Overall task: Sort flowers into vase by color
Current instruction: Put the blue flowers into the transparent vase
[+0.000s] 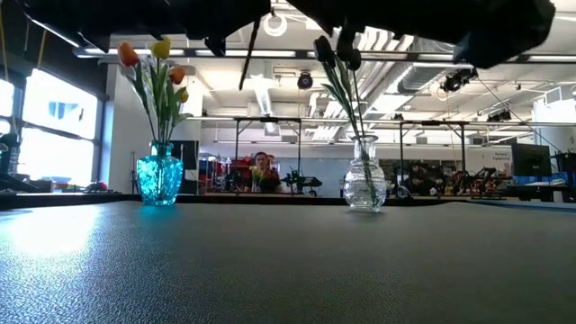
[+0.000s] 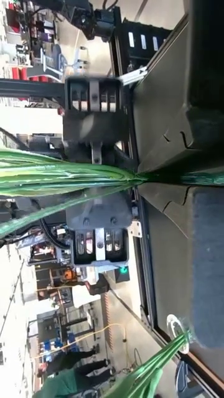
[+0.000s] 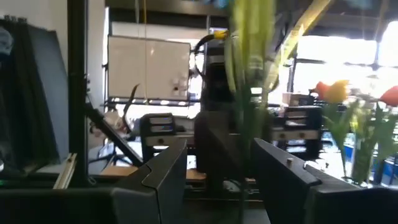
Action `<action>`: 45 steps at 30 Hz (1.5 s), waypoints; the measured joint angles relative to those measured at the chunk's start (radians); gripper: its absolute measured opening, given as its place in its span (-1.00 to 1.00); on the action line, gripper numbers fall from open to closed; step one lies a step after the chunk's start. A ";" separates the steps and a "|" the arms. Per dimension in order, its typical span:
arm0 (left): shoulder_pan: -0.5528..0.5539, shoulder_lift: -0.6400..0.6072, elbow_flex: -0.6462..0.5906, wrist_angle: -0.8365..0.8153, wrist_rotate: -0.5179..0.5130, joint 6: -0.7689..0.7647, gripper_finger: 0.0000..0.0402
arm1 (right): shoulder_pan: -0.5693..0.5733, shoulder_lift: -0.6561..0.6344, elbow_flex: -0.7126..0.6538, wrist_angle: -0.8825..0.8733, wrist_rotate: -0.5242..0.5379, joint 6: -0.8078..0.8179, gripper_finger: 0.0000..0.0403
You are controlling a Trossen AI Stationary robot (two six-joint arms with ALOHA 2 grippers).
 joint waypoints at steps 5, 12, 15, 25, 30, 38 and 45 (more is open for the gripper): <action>-0.001 0.020 0.014 -0.005 -0.002 0.000 -0.98 | 0.000 0.000 0.098 -0.159 0.003 -0.003 -0.14; 0.000 0.022 0.014 -0.011 -0.016 0.001 -0.99 | 0.002 -0.001 0.196 -0.334 0.102 -0.003 -0.14; 0.001 0.023 0.014 -0.022 -0.019 0.001 -0.99 | 0.009 -0.011 0.224 -0.426 0.133 -0.003 -0.14; -0.001 0.023 0.014 -0.049 -0.053 0.010 -0.99 | 0.043 -0.128 0.311 -0.834 0.162 0.047 -0.13; -0.001 0.023 0.015 -0.080 -0.087 0.000 -0.99 | 0.029 -0.147 0.333 -0.990 0.203 0.114 0.01; -0.001 0.023 0.120 -0.372 -0.103 -0.010 -0.99 | -0.032 -0.138 0.334 -1.027 0.124 0.182 0.33; -0.001 0.024 0.137 -0.408 -0.103 -0.029 -0.99 | -0.044 -0.118 0.335 -0.946 0.047 0.138 0.23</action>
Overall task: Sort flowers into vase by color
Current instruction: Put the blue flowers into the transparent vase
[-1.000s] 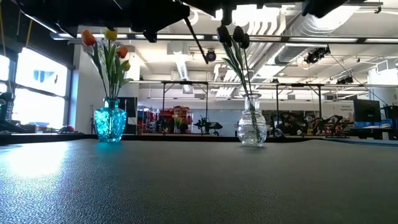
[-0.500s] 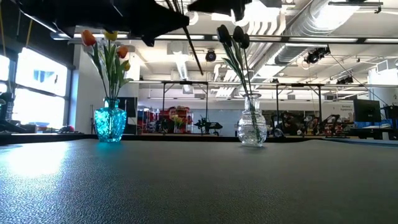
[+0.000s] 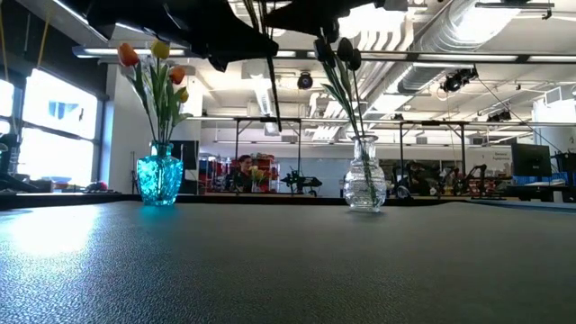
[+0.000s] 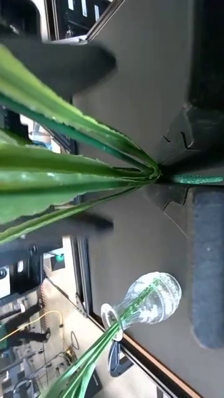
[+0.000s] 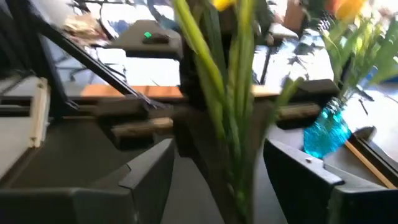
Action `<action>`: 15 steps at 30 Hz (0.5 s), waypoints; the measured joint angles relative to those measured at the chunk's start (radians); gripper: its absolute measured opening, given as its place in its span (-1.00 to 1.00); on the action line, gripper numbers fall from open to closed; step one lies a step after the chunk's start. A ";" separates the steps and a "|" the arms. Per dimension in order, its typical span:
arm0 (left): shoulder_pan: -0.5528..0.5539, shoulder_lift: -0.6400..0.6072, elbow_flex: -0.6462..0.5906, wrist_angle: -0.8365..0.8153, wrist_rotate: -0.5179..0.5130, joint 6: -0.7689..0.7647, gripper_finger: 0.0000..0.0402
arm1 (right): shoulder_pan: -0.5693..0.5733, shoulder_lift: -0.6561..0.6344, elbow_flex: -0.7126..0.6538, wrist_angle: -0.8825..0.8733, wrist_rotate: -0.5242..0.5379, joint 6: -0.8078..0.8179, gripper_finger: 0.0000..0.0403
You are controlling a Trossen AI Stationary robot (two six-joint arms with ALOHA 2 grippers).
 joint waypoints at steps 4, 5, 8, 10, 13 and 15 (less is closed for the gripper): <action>0.000 0.000 0.000 0.003 0.000 -0.005 -0.99 | 0.000 0.012 0.000 0.032 -0.017 -0.008 0.06; 0.000 0.000 0.000 0.003 0.000 -0.005 -0.99 | 0.000 0.017 0.000 0.039 -0.018 -0.008 0.01; 0.000 0.000 0.000 0.002 0.000 -0.008 -0.99 | -0.005 0.022 0.000 0.043 -0.019 -0.008 -0.13; 0.000 0.000 0.000 0.003 0.000 -0.010 -0.99 | -0.009 0.028 0.000 0.046 -0.019 -0.004 -0.22; 0.001 0.000 0.000 0.003 0.000 -0.016 -0.99 | -0.019 0.033 0.000 0.042 -0.027 -0.001 -0.35; 0.001 0.000 0.001 0.003 0.000 -0.016 -0.99 | -0.026 0.035 0.000 0.043 -0.039 -0.002 -0.42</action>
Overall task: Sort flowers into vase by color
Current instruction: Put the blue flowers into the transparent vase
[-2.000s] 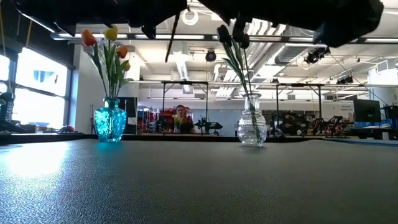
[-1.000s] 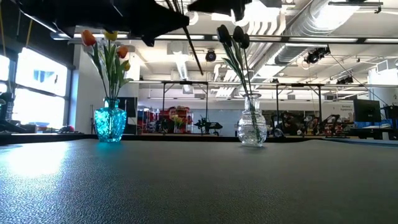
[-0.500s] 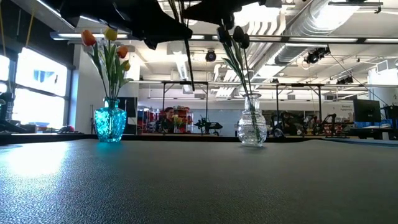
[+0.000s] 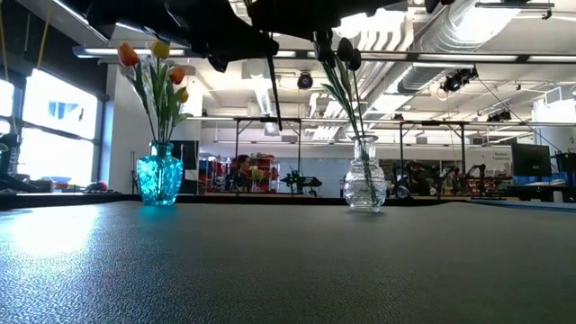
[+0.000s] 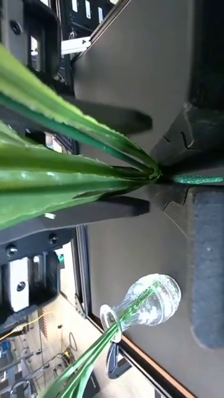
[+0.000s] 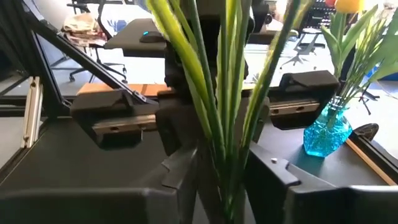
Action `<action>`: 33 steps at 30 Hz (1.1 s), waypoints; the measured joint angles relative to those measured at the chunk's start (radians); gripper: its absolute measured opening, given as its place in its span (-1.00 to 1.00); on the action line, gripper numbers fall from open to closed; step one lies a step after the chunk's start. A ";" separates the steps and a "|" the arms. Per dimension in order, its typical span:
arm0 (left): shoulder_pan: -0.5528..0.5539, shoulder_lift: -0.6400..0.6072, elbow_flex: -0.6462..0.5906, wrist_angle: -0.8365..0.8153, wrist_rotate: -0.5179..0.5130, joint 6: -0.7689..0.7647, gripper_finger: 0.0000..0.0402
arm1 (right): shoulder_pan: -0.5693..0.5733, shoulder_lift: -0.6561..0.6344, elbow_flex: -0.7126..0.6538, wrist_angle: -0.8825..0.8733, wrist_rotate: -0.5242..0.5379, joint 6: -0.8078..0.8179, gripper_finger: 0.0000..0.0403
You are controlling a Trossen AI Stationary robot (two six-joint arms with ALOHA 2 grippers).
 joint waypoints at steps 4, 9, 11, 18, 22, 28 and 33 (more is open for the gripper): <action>0.000 0.000 0.000 0.000 0.015 -0.015 -0.99 | -0.011 0.001 0.000 -0.015 -0.015 0.001 -0.56; 0.000 0.000 0.011 -0.005 0.024 -0.019 -0.99 | -0.013 0.001 0.000 -0.021 -0.017 0.001 -0.80; 0.000 0.000 0.013 -0.005 0.023 -0.034 -0.99 | -0.013 0.001 0.000 -0.019 -0.017 0.001 -0.93; 0.000 0.001 0.015 -0.028 0.022 -0.058 -0.93 | -0.012 -0.006 0.000 -0.035 0.011 0.022 -0.98; 0.000 0.000 0.016 -0.059 0.024 -0.068 -0.76 | -0.013 -0.044 -0.002 -0.065 -0.014 0.019 -0.98; 0.000 0.001 0.015 -0.122 0.015 -0.069 -0.48 | -0.016 -0.118 -0.002 -0.151 -0.005 0.001 -0.99; 0.000 0.001 0.015 -0.166 -0.032 -0.069 -0.35 | -0.043 -0.193 -0.047 -0.189 0.053 0.001 -1.00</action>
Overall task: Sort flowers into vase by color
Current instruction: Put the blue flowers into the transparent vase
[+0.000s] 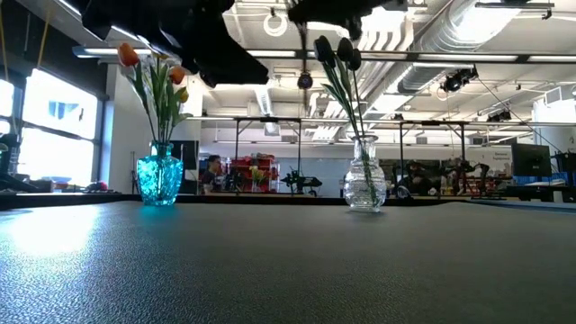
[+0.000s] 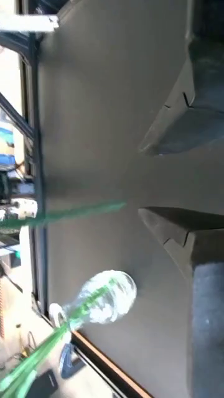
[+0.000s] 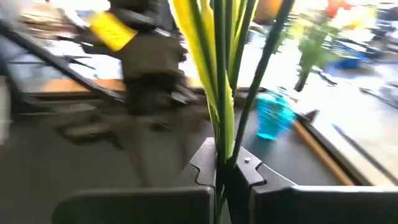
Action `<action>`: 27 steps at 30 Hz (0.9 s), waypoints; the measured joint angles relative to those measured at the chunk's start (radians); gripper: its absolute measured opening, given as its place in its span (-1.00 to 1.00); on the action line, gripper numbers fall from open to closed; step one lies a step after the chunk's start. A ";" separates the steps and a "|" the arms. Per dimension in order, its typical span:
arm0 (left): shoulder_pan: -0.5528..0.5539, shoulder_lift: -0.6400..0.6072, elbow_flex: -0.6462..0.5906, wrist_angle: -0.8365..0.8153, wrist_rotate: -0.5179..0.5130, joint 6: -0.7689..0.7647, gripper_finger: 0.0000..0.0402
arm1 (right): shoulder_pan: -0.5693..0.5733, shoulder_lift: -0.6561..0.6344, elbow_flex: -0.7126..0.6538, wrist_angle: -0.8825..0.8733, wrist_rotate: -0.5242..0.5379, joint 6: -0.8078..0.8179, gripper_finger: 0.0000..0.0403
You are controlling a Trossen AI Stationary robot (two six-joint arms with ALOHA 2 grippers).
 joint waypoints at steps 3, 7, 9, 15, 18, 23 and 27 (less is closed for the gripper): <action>0.000 0.000 0.000 -0.019 -0.009 0.000 -0.33 | -0.030 -0.080 -0.096 0.013 0.058 0.003 -1.00; 0.000 0.000 0.000 -0.029 -0.009 0.004 -0.33 | -0.083 -0.226 -0.213 0.052 0.151 0.030 -1.00; 0.000 0.000 0.000 -0.025 -0.009 0.017 -0.33 | -0.118 -0.298 -0.254 0.050 0.189 0.044 -1.00; 0.001 0.000 -0.001 -0.008 -0.009 0.026 -0.33 | -0.267 -0.440 -0.280 0.025 0.247 0.079 -1.00; 0.002 0.000 -0.001 0.003 -0.009 0.027 -0.33 | -0.350 -0.439 -0.280 0.002 0.188 0.079 -1.00; 0.002 0.000 -0.001 0.005 -0.009 0.027 -0.33 | -0.453 -0.365 -0.280 -0.018 0.039 0.129 -1.00; 0.002 0.000 -0.001 0.005 -0.009 0.027 -0.33 | -0.481 -0.292 -0.280 -0.013 0.030 0.124 -1.00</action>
